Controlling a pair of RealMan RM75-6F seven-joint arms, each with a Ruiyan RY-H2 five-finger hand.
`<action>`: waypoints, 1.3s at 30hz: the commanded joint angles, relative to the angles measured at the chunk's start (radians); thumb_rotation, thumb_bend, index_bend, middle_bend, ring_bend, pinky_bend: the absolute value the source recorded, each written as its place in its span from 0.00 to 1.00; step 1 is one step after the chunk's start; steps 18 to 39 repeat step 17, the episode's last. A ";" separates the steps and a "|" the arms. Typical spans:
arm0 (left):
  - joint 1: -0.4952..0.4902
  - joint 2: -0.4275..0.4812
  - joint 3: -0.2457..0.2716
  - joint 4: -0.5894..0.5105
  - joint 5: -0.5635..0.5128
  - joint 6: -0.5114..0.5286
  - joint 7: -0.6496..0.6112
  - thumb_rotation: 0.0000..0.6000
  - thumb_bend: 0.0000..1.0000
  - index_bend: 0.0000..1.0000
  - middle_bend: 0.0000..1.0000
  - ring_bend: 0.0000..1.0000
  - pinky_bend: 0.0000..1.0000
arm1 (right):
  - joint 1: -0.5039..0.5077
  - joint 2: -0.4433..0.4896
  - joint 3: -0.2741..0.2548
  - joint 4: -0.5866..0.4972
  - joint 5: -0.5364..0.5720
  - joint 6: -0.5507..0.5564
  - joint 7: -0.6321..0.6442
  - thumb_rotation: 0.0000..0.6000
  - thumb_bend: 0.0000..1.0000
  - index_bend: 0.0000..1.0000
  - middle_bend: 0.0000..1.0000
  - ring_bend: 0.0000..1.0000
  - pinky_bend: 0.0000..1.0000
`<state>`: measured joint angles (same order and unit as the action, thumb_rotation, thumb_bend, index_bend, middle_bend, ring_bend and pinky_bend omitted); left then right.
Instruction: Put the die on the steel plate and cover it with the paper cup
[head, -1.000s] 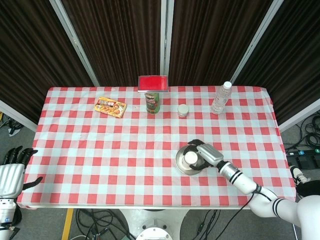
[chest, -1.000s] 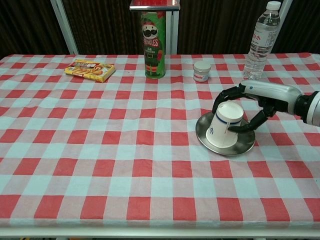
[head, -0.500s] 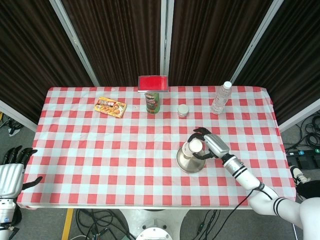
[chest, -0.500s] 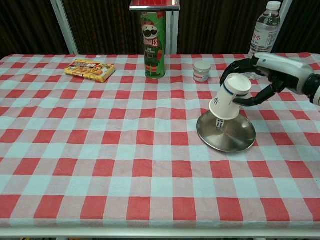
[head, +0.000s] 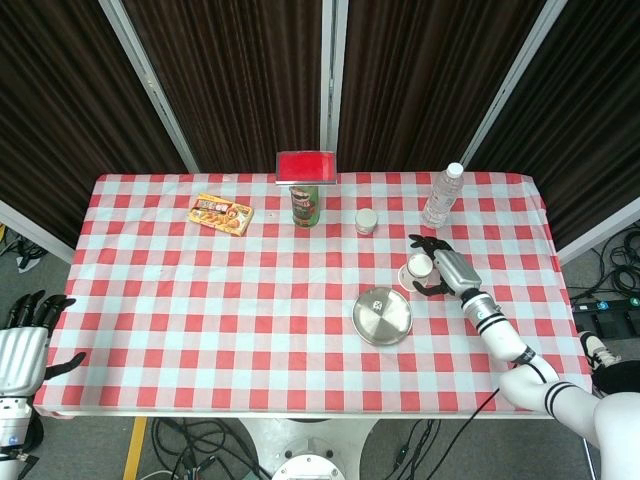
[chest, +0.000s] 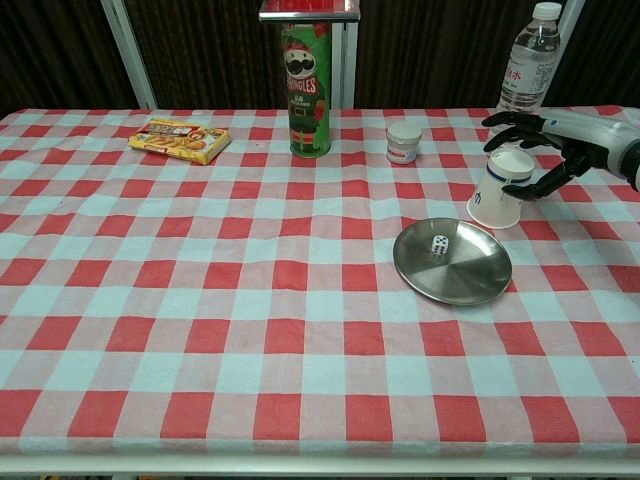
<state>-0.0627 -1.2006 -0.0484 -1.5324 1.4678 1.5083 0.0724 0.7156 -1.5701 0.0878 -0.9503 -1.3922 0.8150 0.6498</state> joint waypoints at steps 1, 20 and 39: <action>0.002 0.000 0.000 0.004 0.001 0.003 -0.006 1.00 0.00 0.23 0.19 0.10 0.11 | -0.041 0.062 0.009 -0.091 -0.018 0.098 -0.014 1.00 0.25 0.00 0.07 0.00 0.00; -0.013 -0.036 -0.005 0.036 0.027 0.007 -0.030 1.00 0.00 0.23 0.19 0.10 0.11 | -0.563 0.458 -0.166 -0.675 -0.052 0.744 -0.614 1.00 0.25 0.01 0.14 0.00 0.00; -0.013 -0.036 -0.005 0.036 0.027 0.007 -0.030 1.00 0.00 0.23 0.19 0.10 0.11 | -0.563 0.458 -0.166 -0.675 -0.052 0.744 -0.614 1.00 0.25 0.01 0.14 0.00 0.00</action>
